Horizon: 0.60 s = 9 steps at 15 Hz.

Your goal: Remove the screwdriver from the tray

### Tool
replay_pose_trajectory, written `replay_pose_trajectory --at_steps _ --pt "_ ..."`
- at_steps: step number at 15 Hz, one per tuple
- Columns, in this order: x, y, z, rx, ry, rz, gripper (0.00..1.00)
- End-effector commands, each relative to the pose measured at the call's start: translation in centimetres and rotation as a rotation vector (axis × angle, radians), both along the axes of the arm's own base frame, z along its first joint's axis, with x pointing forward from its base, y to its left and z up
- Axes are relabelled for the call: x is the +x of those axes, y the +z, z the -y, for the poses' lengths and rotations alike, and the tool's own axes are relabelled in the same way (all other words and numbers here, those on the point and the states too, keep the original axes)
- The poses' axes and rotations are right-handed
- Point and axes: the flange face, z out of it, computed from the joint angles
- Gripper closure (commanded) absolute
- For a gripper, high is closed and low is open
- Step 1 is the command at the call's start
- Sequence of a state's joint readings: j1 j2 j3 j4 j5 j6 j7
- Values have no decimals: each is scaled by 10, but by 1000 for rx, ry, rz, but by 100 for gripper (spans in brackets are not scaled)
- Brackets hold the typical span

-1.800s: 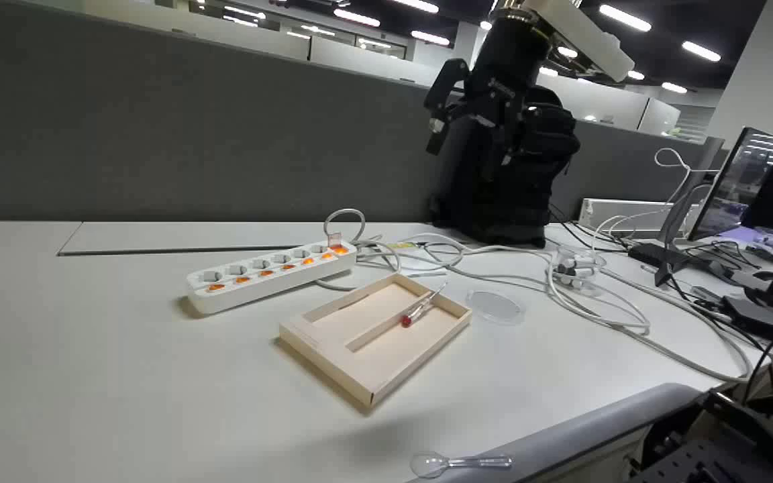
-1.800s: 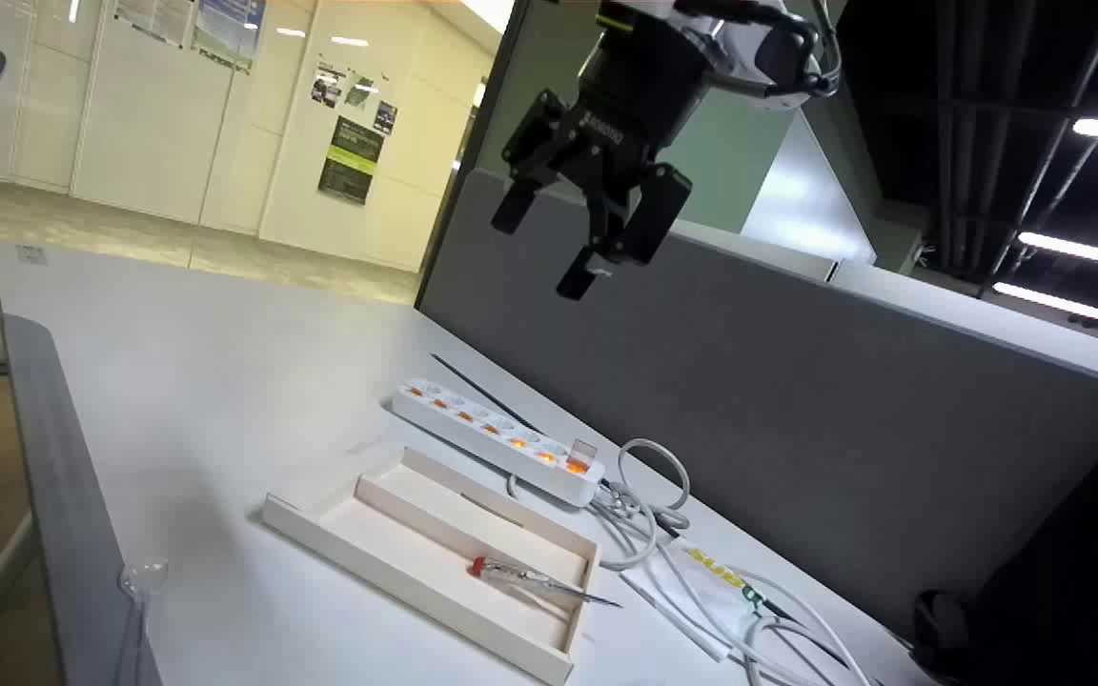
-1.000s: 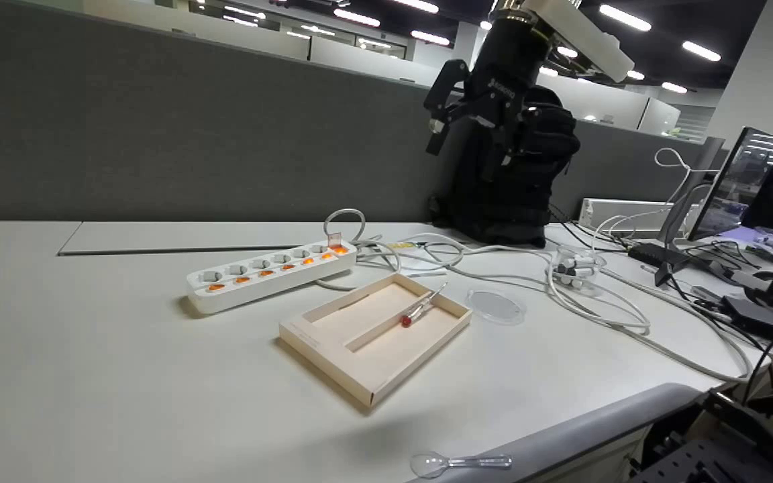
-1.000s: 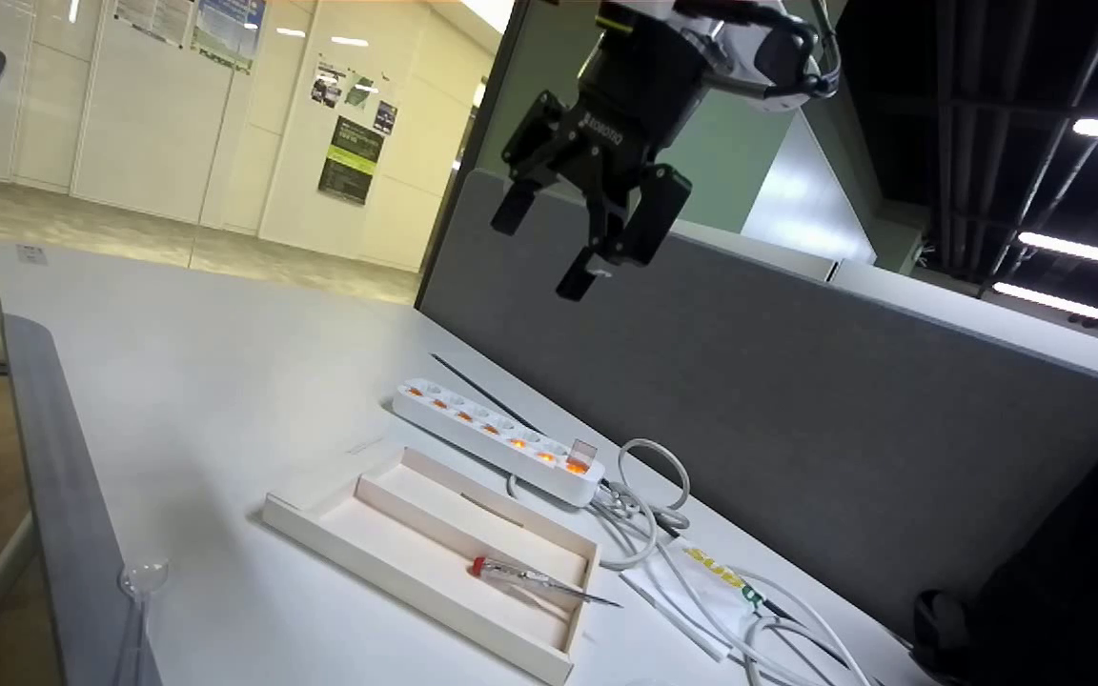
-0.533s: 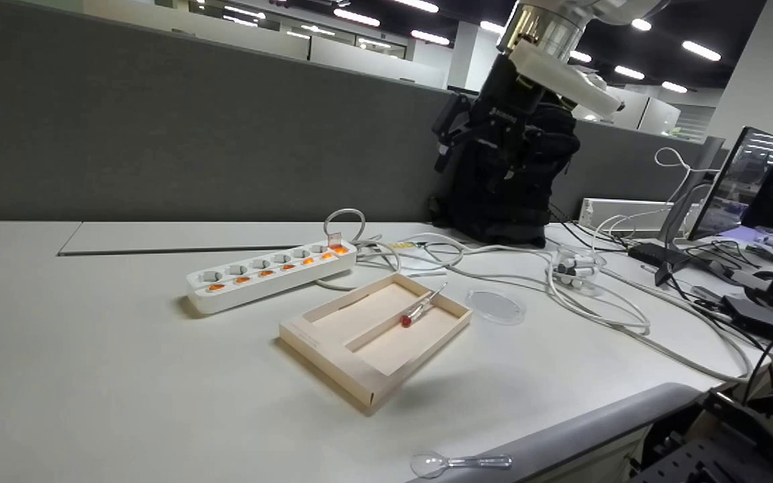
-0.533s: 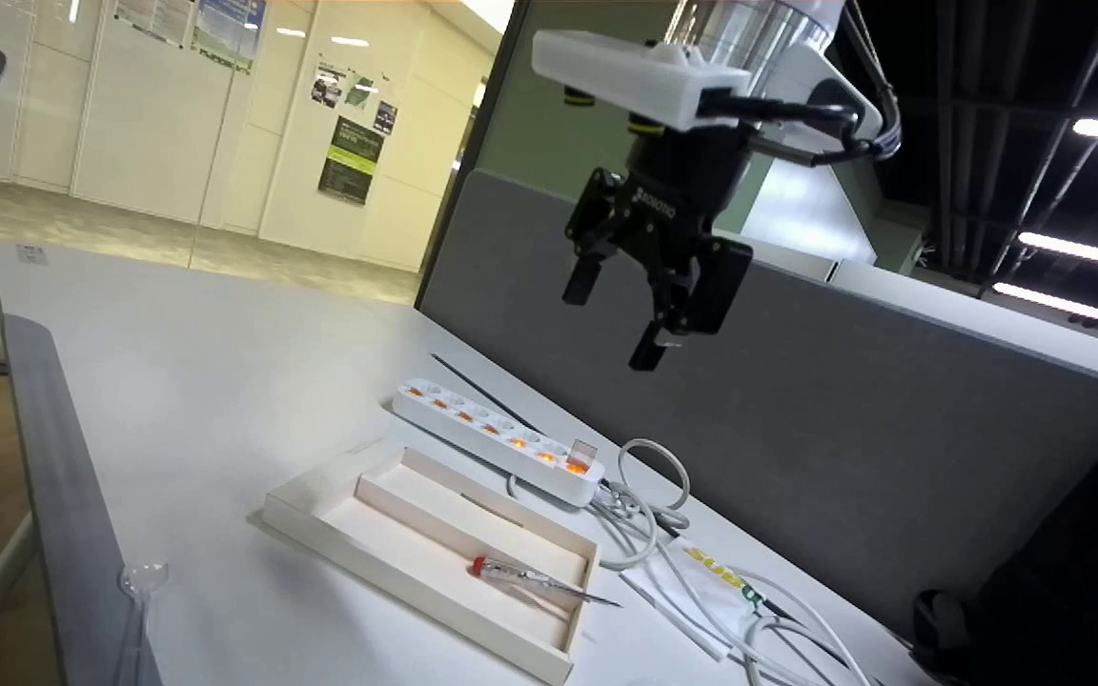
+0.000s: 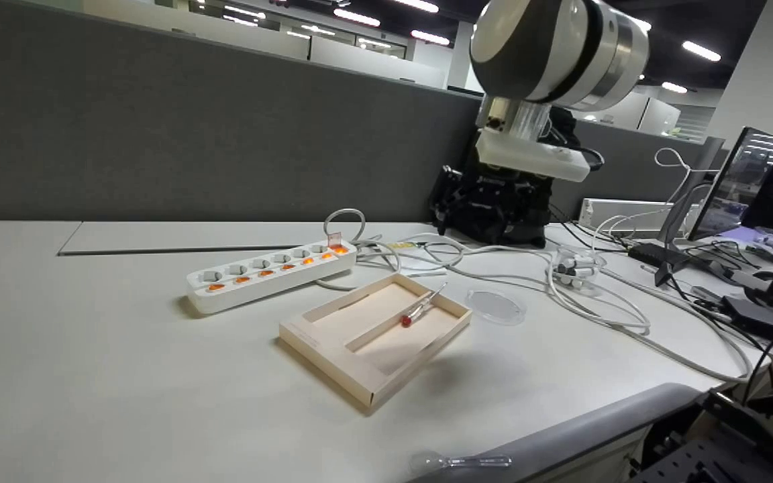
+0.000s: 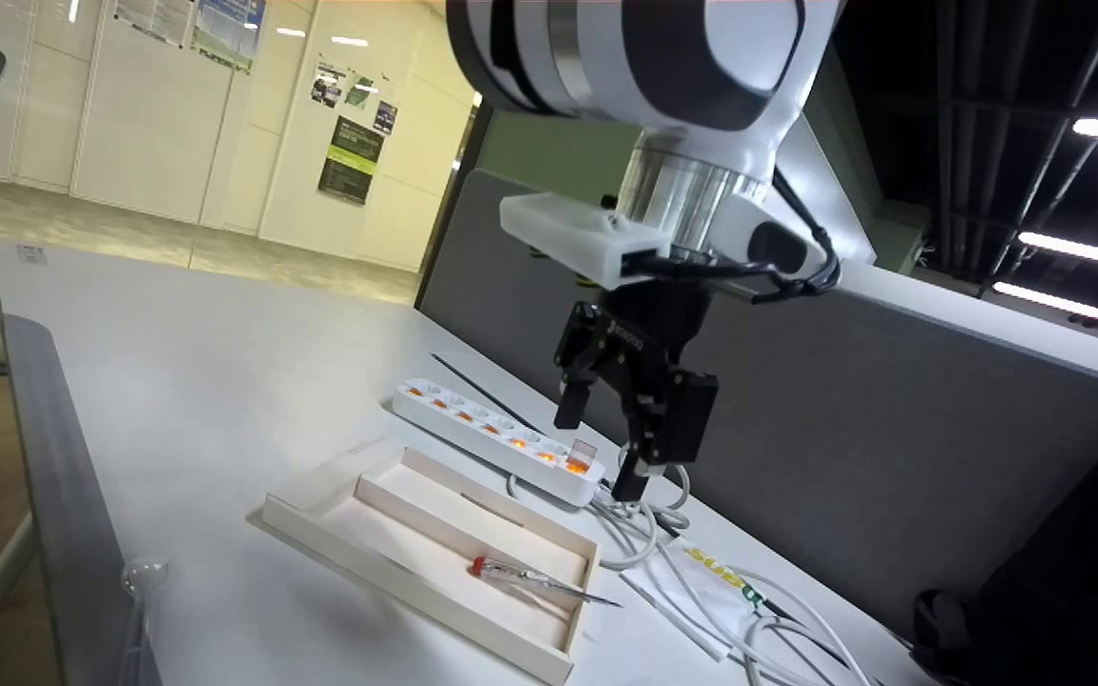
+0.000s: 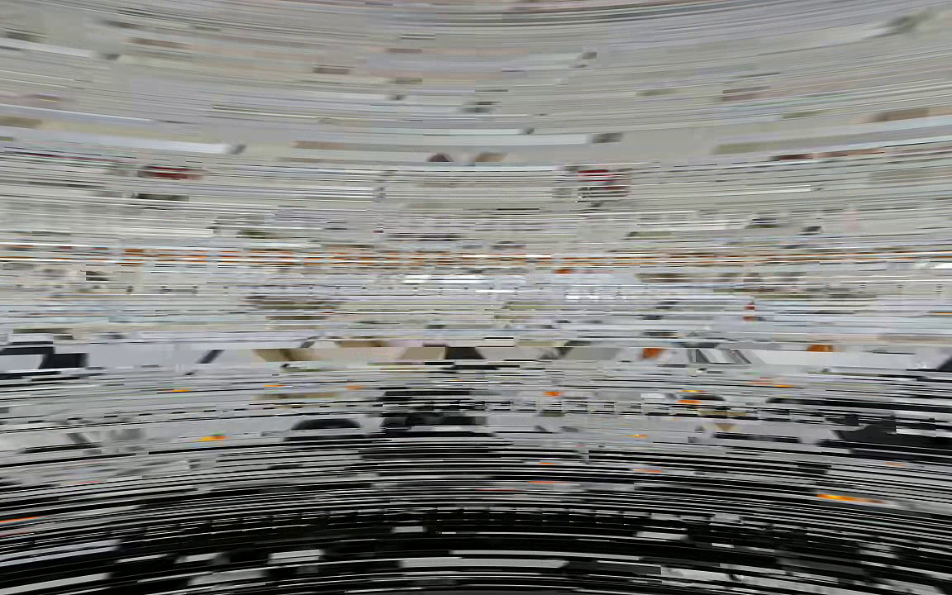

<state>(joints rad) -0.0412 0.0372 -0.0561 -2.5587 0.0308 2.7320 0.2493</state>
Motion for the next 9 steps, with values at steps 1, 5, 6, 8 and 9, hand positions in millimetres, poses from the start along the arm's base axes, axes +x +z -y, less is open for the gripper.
replay_pose_trajectory --at_steps 1,5,6,8,9 --pt "10 -25 0 -20 -97 -37 0" --pt "4 -32 -1 -4 -83 -59 0" --pt "5 -33 -1 -4 -88 -60 0" --pt "5 -30 0 -12 -91 -51 0" --pt "5 -31 2 -19 -100 -43 0"
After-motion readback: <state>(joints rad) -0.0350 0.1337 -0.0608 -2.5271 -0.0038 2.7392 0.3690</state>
